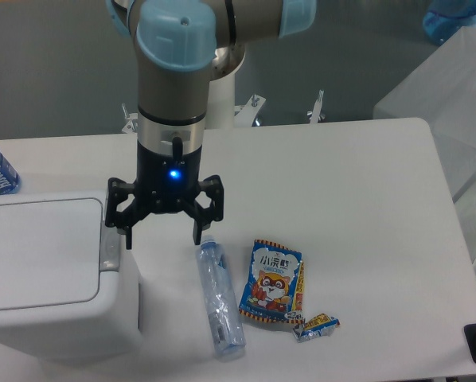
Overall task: Open the trash can
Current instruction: 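Lower the gripper fingers onto the lid's front edge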
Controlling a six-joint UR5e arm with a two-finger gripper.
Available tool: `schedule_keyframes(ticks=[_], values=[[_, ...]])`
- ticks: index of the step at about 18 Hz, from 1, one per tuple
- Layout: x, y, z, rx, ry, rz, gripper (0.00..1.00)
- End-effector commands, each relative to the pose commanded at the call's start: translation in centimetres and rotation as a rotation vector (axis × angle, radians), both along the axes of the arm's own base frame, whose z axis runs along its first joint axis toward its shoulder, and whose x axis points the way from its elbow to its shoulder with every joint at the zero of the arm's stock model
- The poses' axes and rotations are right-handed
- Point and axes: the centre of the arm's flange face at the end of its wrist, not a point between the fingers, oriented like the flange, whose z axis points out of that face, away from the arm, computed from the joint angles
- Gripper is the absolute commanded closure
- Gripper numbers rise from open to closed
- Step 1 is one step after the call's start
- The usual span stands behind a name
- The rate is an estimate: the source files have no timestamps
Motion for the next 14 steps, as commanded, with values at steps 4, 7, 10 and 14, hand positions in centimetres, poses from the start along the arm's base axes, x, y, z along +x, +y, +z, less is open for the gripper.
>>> schedule_keyframes(ticks=[4, 7, 10, 14], values=[[0.37, 0.53, -0.34, 0.009, 0.000, -0.008, 0.00], [0.37, 0.53, -0.34, 0.009, -0.001, -0.007, 0.00], [0.34, 0.57, -0.43, 0.008, -0.001, -0.008, 0.00], [0.31, 0.77, -0.82, 0.003, -0.005, -0.008, 0.00]])
